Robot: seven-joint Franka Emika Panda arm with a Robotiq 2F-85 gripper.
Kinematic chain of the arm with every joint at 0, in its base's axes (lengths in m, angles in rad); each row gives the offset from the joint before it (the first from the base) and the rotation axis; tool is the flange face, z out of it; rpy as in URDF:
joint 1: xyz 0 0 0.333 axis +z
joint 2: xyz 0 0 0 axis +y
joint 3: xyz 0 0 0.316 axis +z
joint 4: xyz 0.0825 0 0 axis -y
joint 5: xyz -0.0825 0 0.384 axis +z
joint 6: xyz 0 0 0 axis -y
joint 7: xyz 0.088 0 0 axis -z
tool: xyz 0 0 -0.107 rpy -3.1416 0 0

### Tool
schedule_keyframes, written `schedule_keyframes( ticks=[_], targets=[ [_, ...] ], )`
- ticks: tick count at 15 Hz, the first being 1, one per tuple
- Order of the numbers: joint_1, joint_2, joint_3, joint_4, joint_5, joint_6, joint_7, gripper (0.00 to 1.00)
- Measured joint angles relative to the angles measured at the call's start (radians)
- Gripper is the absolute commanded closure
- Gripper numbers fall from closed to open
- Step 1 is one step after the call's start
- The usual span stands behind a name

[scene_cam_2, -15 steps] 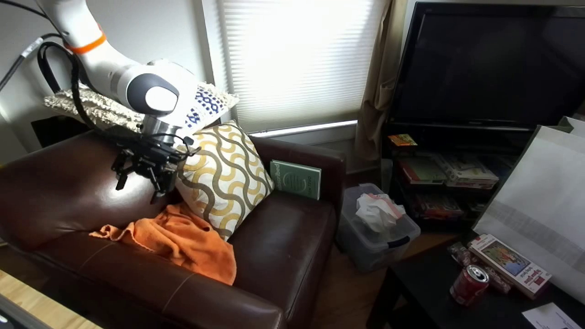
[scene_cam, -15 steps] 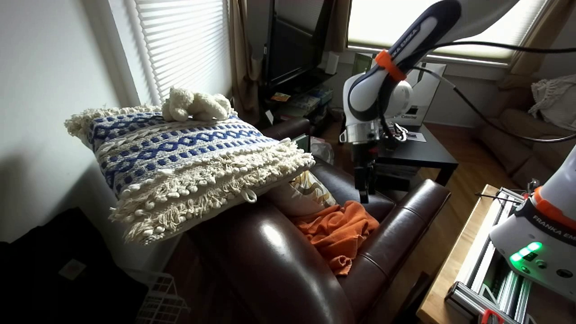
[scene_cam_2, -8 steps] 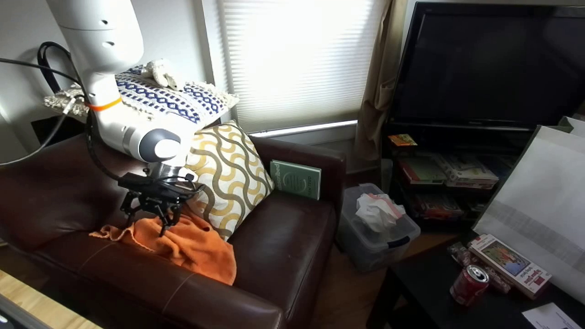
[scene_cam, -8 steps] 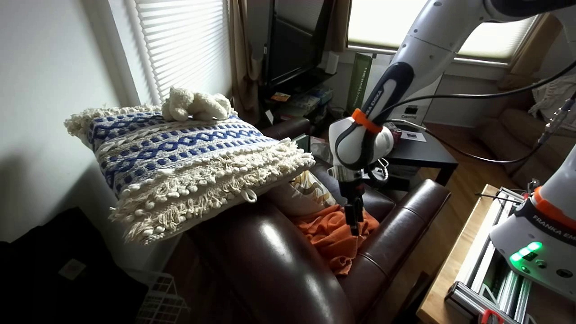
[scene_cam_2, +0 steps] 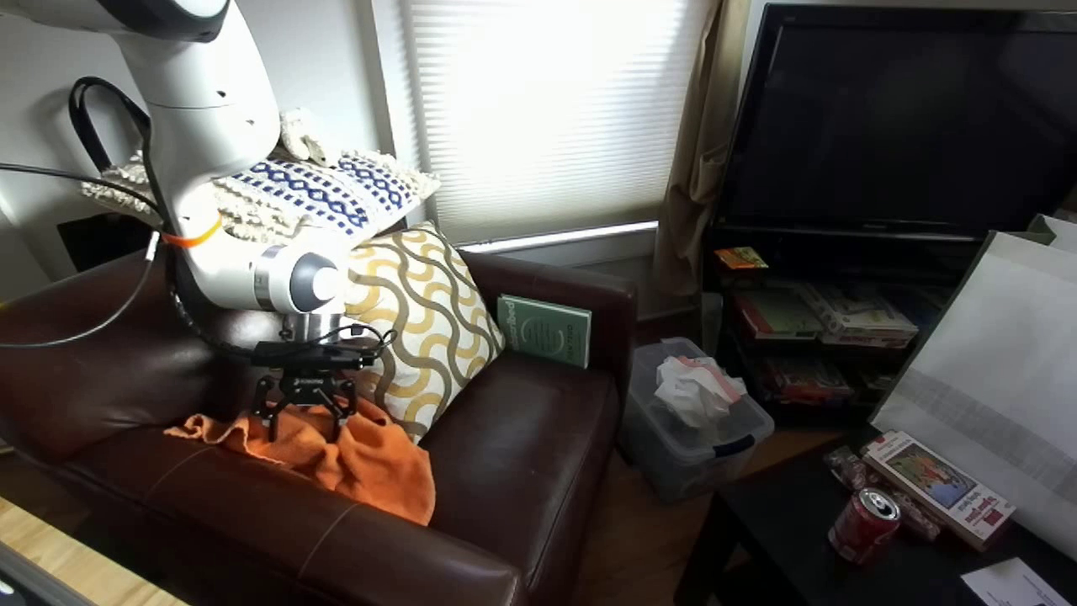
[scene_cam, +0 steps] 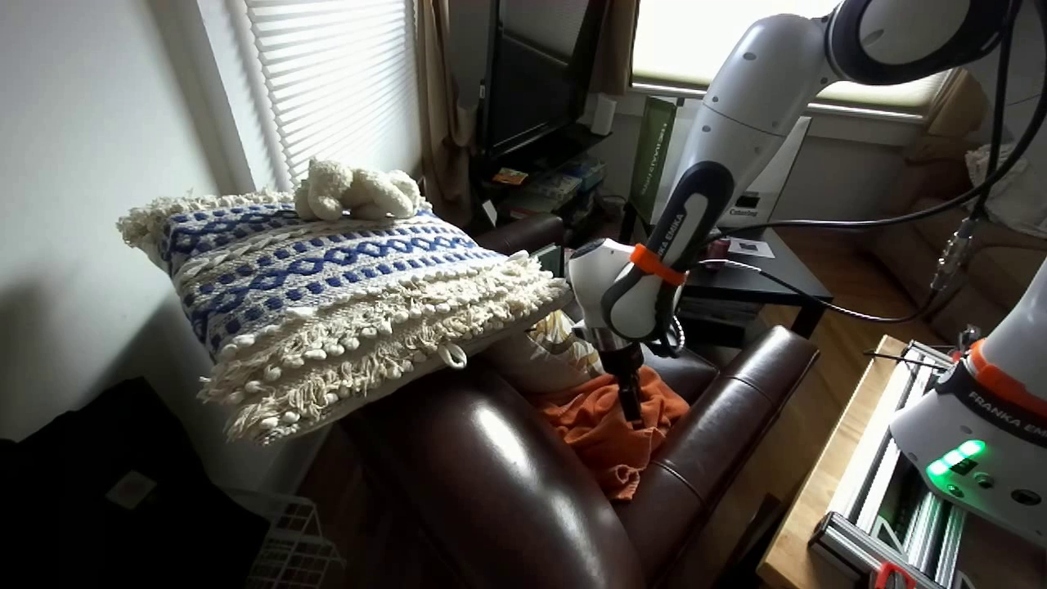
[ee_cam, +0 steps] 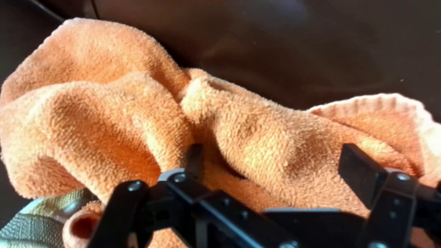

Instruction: Hang the orange towel on the backrest of the sofa.

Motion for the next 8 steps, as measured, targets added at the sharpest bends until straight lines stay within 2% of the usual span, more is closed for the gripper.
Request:
schedule_keyframes(
  ticks=[6, 7, 8],
  targets=[
    [0.05, -0.007, -0.012, 0.018, -0.119, 0.006, 0.041, 0.0],
    [0.047, -0.001, -0.012, 0.028, -0.12, 0.006, 0.036, 0.25],
    [0.041, 0.011, -0.011, 0.041, -0.12, 0.006, 0.025, 0.26]
  ],
)
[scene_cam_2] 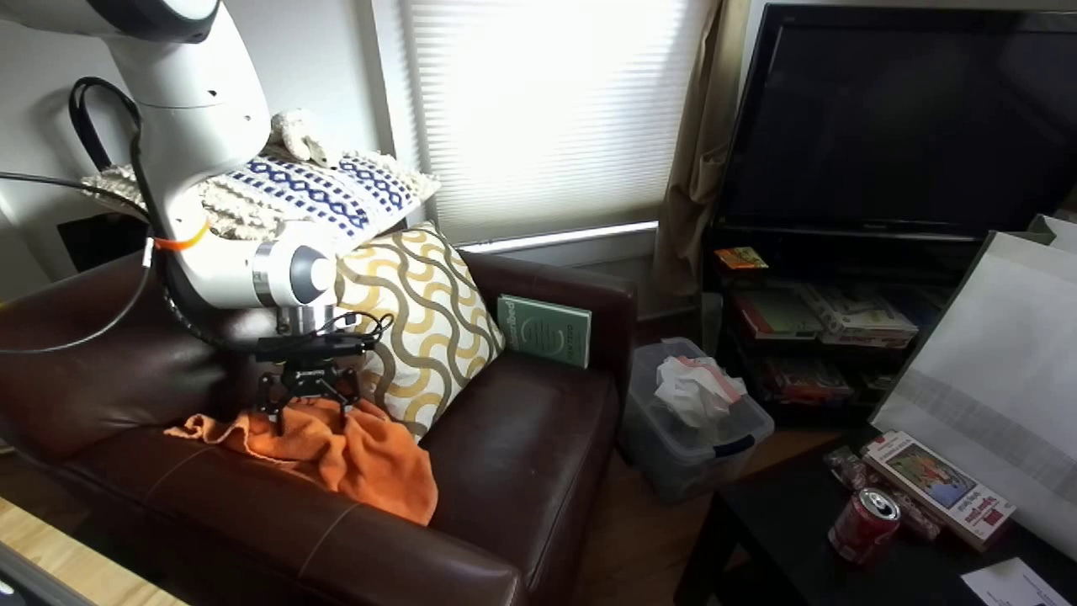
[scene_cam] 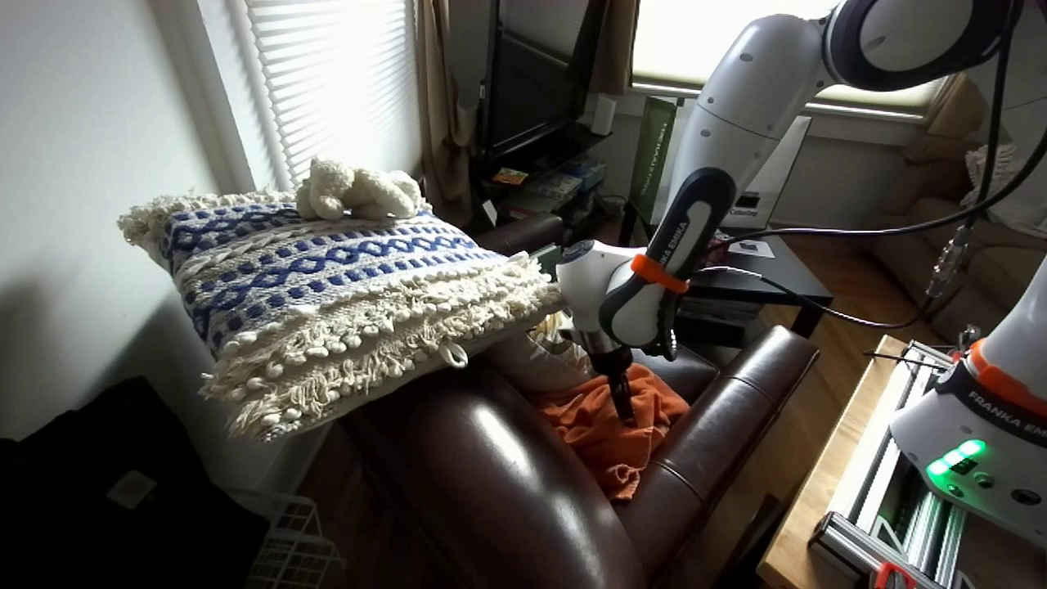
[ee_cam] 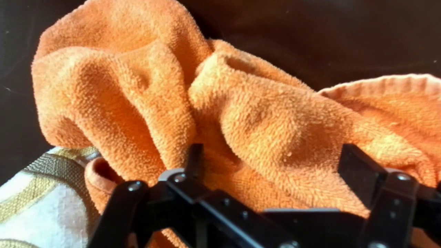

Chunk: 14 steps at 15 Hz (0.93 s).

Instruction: Hang the orange towel on the backrest of the sofa.

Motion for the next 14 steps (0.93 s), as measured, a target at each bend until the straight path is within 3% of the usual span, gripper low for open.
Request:
schedule_keyframes(
  ticks=[10, 14],
  targets=[
    [-0.099, 0.088, 0.052, 0.096, 0.007, -0.004, -0.07, 0.99],
    [-0.127, 0.072, 0.088, 0.069, 0.012, -0.007, -0.072, 0.97]
  ],
)
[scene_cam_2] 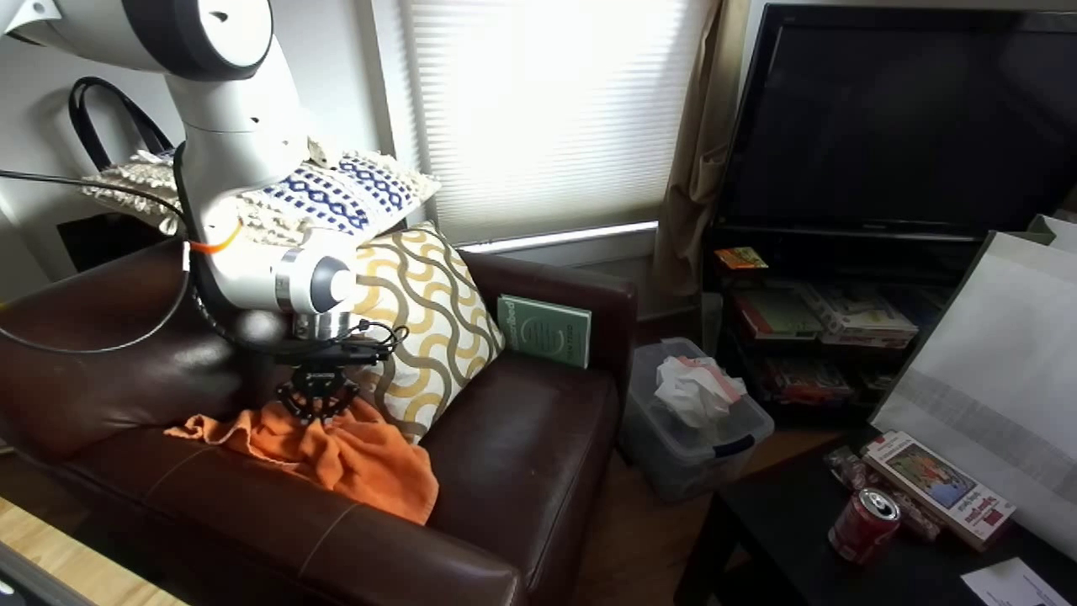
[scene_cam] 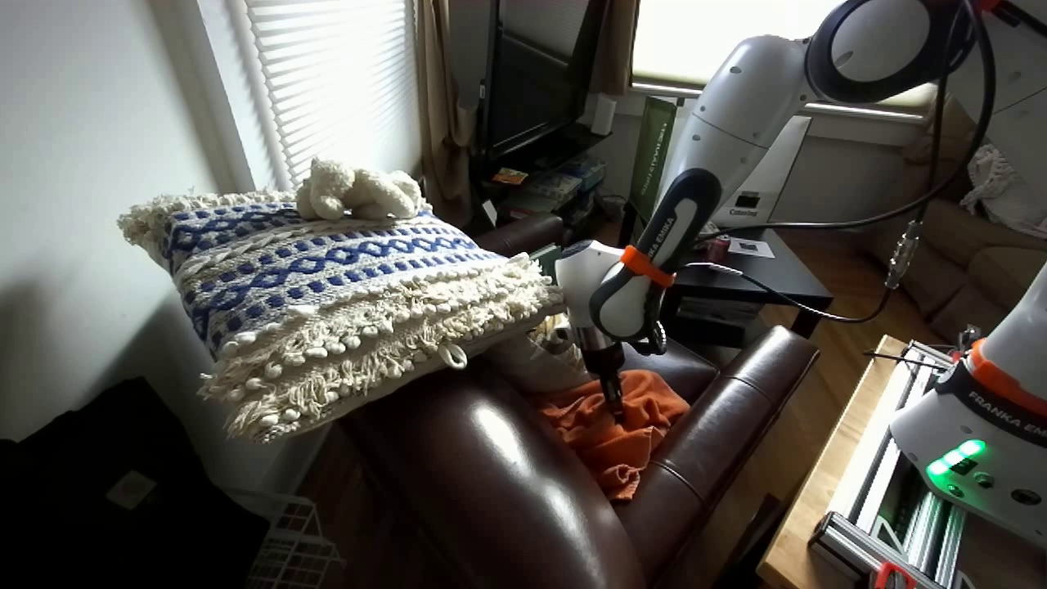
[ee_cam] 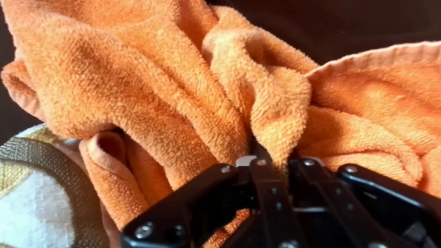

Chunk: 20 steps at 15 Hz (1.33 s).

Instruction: Hang the orange towel on the backrest of the sofa.

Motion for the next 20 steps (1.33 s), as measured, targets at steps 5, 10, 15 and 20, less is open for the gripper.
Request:
schedule_keyframes(
  ticks=[5, 10, 15, 20],
  targets=[
    [0.001, -0.123, 0.039, -0.154, 0.002, 0.035, 0.031, 0.97],
    [0.112, -0.378, 0.051, -0.335, -0.017, 0.062, 0.147, 0.97],
    [0.261, -0.642, 0.06, -0.363, -0.08, -0.072, 0.289, 0.97],
    [0.316, -0.83, 0.126, -0.306, -0.084, -0.314, 0.325, 0.89]
  ],
)
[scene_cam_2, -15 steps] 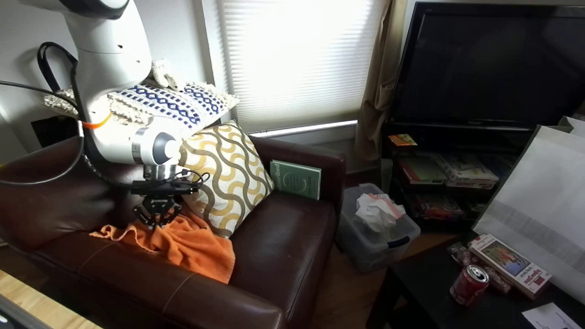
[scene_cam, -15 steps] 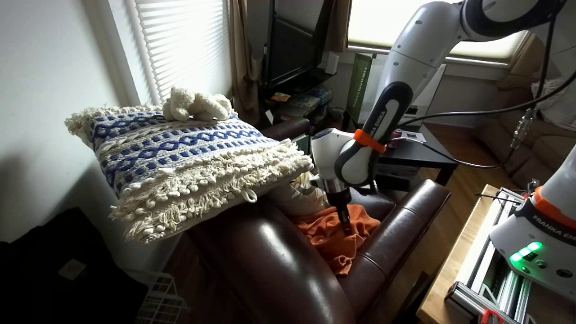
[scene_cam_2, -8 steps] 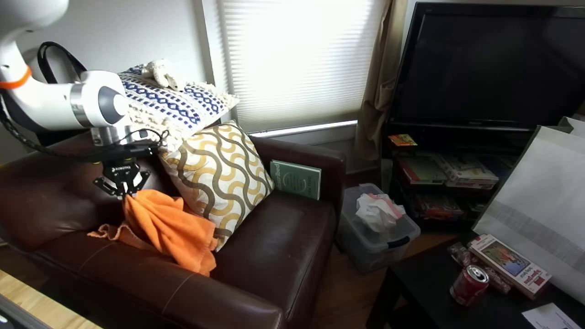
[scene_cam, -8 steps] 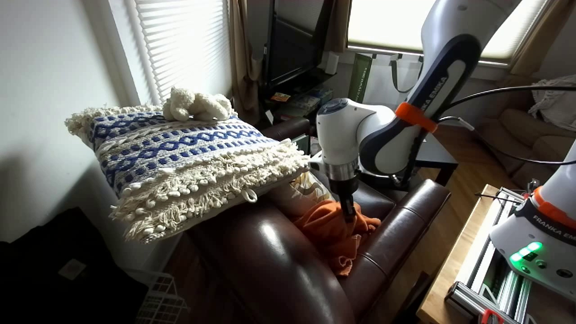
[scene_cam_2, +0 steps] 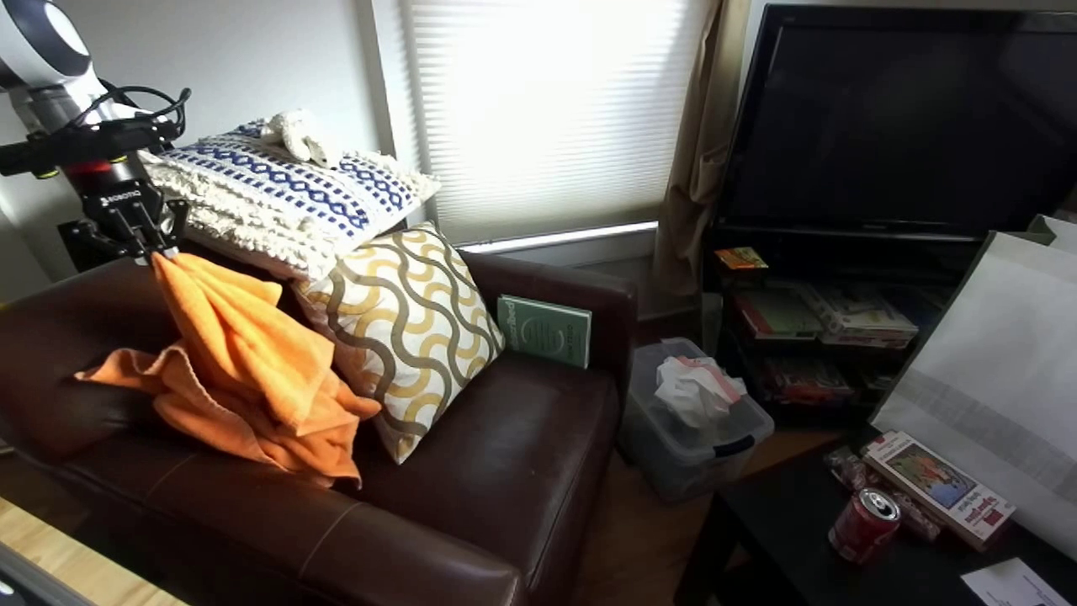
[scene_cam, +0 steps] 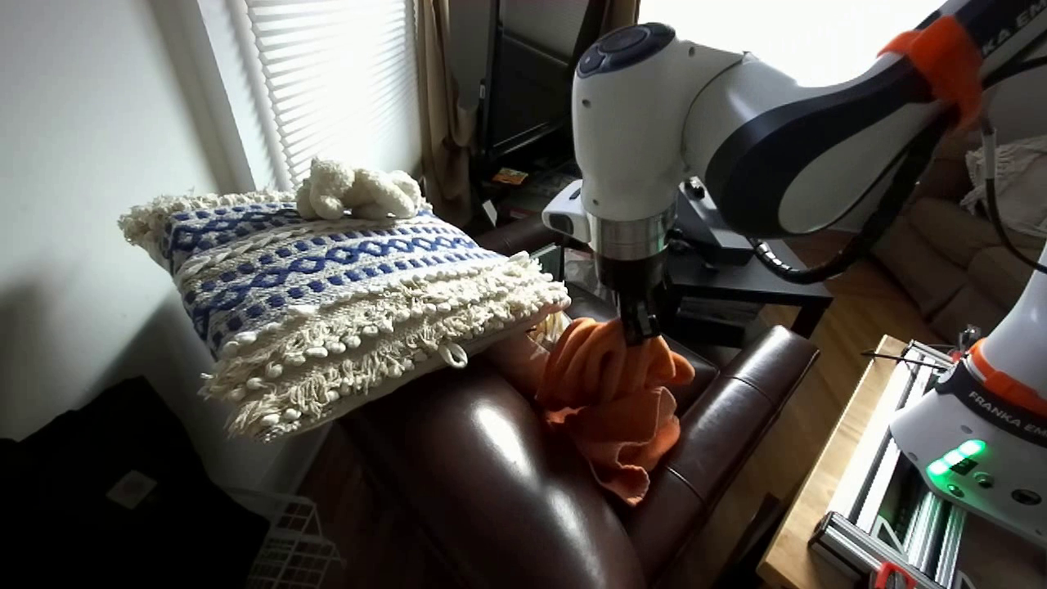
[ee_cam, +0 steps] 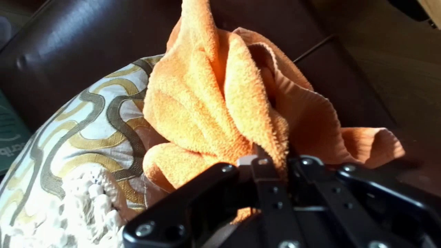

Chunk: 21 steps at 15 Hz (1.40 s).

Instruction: Hang the orange towel on the backrest of the sofa.

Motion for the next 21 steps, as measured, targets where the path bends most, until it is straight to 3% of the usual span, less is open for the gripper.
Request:
schedule_keyframes(
  ticks=[1, 2, 6, 12, 18, 19, 21],
  targets=[
    [0.0, -0.011, 0.001, -0.001, 0.0, -0.007, 0.0, 0.89],
    [-0.002, -0.012, 0.001, -0.003, 0.0, -0.007, 0.0, 0.97],
    [-0.004, 0.007, 0.002, 0.027, -0.049, -0.009, 0.0, 0.97],
    [0.072, 0.107, 0.068, 0.384, -0.25, -0.235, -0.105, 0.97],
    [0.217, 0.237, 0.114, 0.719, -0.384, -0.344, -0.295, 0.97],
    [0.246, 0.256, 0.114, 0.771, -0.415, -0.359, -0.328, 0.89],
    [0.266, 0.265, 0.11, 0.799, -0.417, -0.368, -0.332, 0.89]
  ],
)
